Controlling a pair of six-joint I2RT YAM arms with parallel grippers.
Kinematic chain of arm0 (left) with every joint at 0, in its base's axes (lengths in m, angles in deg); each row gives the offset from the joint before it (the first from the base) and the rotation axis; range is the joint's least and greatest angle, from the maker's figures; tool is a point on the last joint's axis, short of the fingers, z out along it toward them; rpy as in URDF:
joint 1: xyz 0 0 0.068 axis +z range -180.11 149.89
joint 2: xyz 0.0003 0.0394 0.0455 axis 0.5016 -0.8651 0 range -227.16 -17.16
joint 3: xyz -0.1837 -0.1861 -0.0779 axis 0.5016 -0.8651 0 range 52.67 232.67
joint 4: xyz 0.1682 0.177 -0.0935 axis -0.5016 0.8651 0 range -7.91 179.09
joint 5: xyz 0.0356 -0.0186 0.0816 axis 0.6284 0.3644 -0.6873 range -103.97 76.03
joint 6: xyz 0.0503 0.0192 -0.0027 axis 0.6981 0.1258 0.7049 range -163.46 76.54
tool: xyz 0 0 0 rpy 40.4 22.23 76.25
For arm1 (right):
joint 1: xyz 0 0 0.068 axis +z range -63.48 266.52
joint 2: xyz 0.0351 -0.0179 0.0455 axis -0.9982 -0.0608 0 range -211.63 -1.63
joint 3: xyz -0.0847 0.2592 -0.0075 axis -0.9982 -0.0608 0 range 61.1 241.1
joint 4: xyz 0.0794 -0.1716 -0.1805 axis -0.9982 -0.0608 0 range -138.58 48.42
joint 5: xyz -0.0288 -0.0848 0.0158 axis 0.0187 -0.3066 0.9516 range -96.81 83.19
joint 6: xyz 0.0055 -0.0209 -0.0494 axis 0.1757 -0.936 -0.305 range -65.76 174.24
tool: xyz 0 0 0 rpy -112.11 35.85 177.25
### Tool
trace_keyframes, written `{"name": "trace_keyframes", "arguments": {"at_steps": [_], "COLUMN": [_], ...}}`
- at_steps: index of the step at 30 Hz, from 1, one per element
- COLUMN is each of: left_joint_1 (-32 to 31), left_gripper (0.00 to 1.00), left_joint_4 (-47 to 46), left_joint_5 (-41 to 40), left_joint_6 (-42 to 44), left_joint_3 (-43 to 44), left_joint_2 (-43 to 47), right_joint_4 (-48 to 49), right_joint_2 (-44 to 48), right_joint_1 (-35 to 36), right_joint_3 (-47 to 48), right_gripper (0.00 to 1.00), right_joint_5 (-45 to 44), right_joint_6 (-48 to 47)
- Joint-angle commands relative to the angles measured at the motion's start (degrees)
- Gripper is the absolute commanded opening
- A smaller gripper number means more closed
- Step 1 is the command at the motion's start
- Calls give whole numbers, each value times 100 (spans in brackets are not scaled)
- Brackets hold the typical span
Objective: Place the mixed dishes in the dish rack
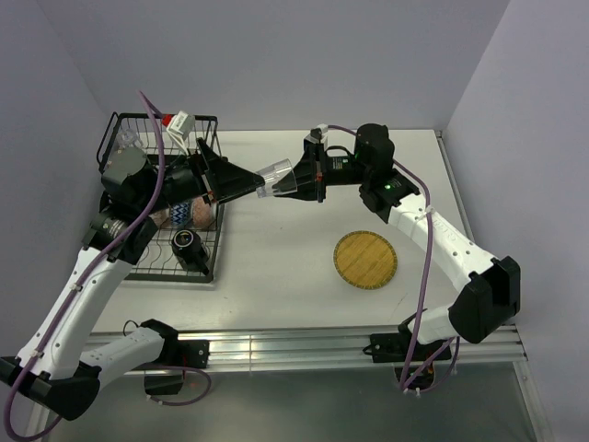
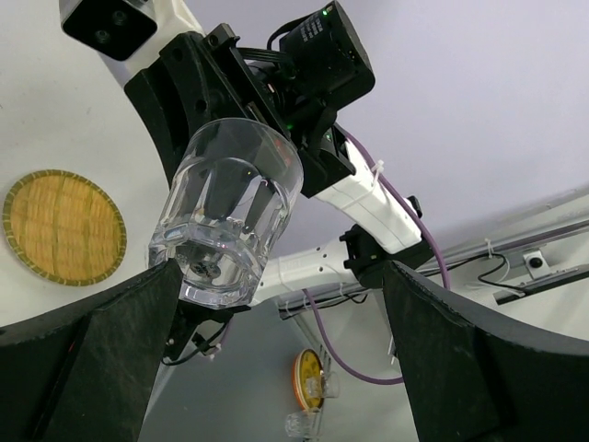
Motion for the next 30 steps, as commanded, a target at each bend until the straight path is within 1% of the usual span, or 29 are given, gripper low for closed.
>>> {"name": "trace_keyframes", "arguments": {"at_steps": [1, 3, 4, 9, 16, 18, 24, 29, 30], "left_joint_1": [-428, -428, -436, -428, -436, -436, -436, -428, -428], "left_gripper": [99, 99, 99, 99, 99, 99, 99, 99, 99], "left_joint_4": [539, 724, 978, 1507, 1929, 2200, 2395, 2773, 2869], "left_joint_5": [17, -53, -132, -562, -915, -1003, -1134, -1345, -1520], "left_joint_6": [377, 526, 666, 886, 1027, 1115, 1273, 1484, 1528], "left_joint_3": [74, 214, 276, 627, 716, 812, 856, 997, 1032], "left_joint_2": [-537, -581, -625, -713, -757, -784, -819, -898, -915], "right_joint_4": [574, 679, 731, 662, 530, 556, 820, 706, 723], "right_joint_2": [295, 304, 304, 400, 506, 550, 603, 708, 734], "right_joint_1": [669, 687, 722, 889, 1056, 1065, 1091, 1126, 1135], "right_joint_3": [582, 582, 582, 713, 951, 1003, 1126, 1259, 1267], "right_gripper": [0, 0, 0, 0, 0, 0, 0, 0, 0], "right_joint_5": [65, 65, 65, 3, -84, -111, -111, -146, -155], "right_joint_6": [233, 355, 391, 453, 488, 549, 856, 883, 909]}}
